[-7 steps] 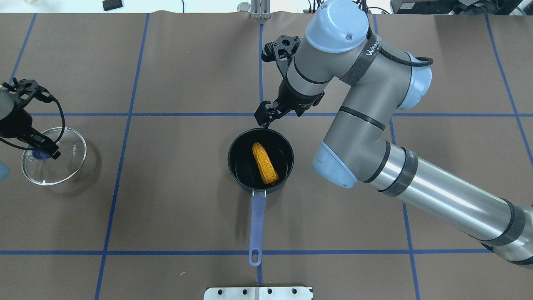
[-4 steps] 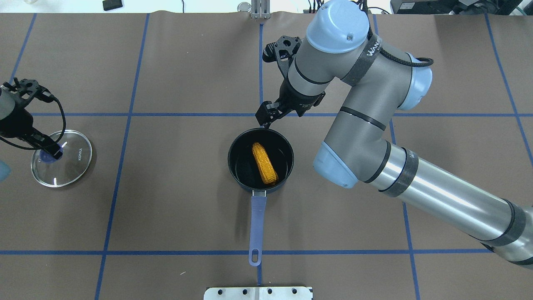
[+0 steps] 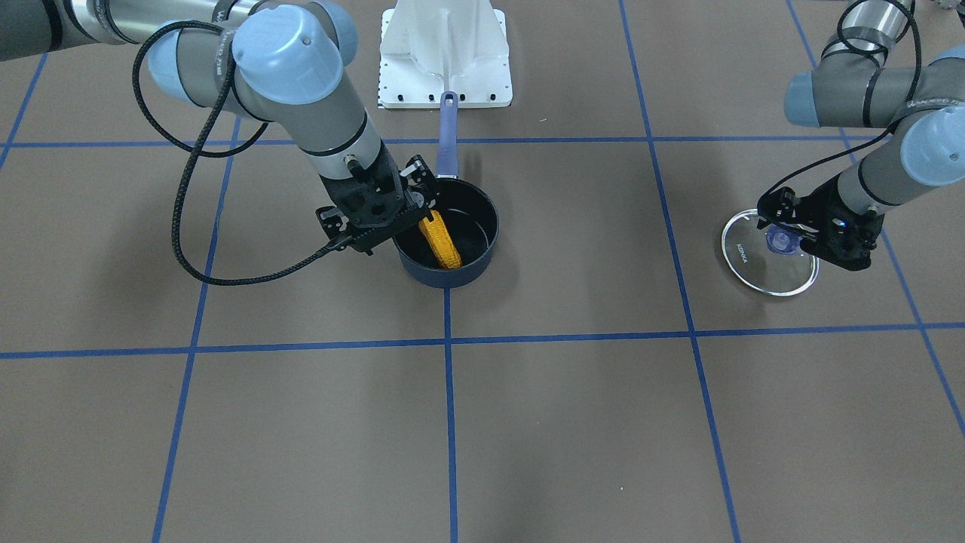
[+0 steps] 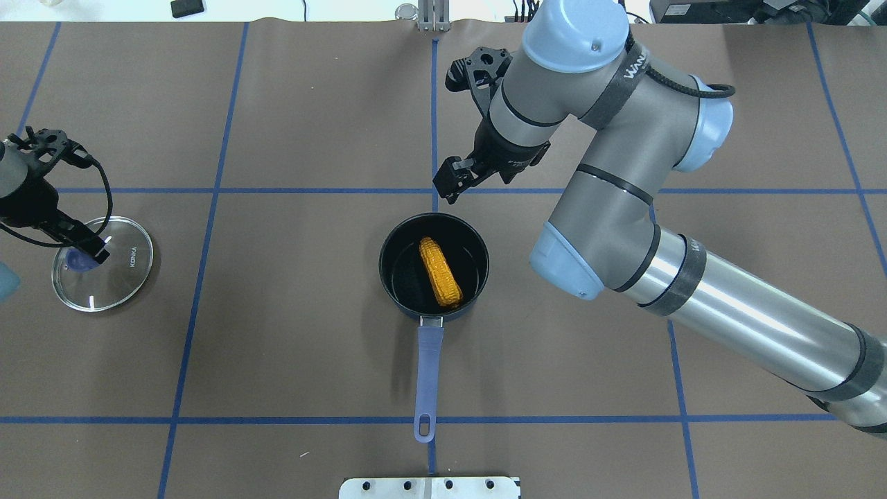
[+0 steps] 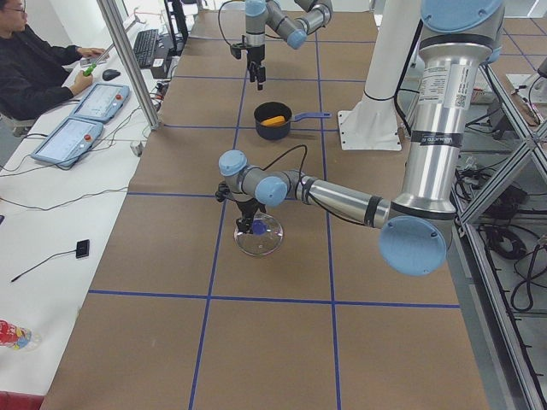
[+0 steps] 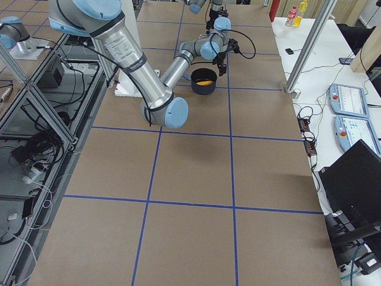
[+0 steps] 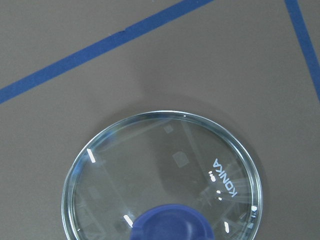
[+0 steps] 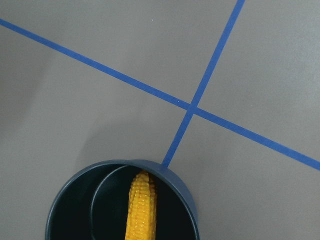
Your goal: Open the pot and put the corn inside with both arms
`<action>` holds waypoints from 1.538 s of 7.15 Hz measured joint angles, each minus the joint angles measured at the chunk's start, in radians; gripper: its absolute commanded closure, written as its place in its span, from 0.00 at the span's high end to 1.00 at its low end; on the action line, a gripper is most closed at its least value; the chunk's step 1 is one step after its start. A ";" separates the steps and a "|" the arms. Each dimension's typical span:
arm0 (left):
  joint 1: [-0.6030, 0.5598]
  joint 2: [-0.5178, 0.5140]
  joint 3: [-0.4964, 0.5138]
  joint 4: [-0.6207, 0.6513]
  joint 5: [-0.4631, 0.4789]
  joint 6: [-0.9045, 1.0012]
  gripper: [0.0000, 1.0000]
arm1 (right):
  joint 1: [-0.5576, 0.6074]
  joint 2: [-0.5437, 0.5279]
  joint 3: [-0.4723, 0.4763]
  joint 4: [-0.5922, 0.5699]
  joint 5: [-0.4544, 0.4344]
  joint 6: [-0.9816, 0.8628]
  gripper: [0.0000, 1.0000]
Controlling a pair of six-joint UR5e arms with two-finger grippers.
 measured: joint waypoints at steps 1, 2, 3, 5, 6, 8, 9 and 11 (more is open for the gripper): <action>-0.022 -0.007 -0.004 0.001 -0.007 0.001 0.99 | 0.044 -0.041 0.037 0.000 0.030 -0.004 1.00; -0.071 -0.015 -0.005 0.005 -0.010 0.002 0.99 | 0.085 -0.092 0.083 0.000 0.044 -0.006 1.00; -0.131 -0.021 -0.004 0.009 -0.010 0.002 0.99 | 0.117 -0.140 0.120 0.000 0.042 -0.011 1.00; -0.211 -0.020 0.004 0.017 -0.010 0.003 0.99 | 0.171 -0.218 0.157 0.001 -0.018 -0.023 1.00; -0.231 -0.017 0.007 0.020 -0.010 0.007 0.99 | 0.209 -0.272 0.177 0.002 -0.029 -0.029 1.00; -0.273 -0.011 0.020 0.036 -0.009 0.091 0.99 | 0.287 -0.366 0.197 -0.004 -0.021 -0.039 1.00; -0.308 -0.009 0.038 0.053 -0.010 0.153 0.99 | 0.326 -0.412 0.197 -0.006 -0.020 -0.040 1.00; -0.342 0.000 0.055 0.073 -0.009 0.194 0.99 | 0.429 -0.516 0.192 -0.007 0.024 -0.097 1.00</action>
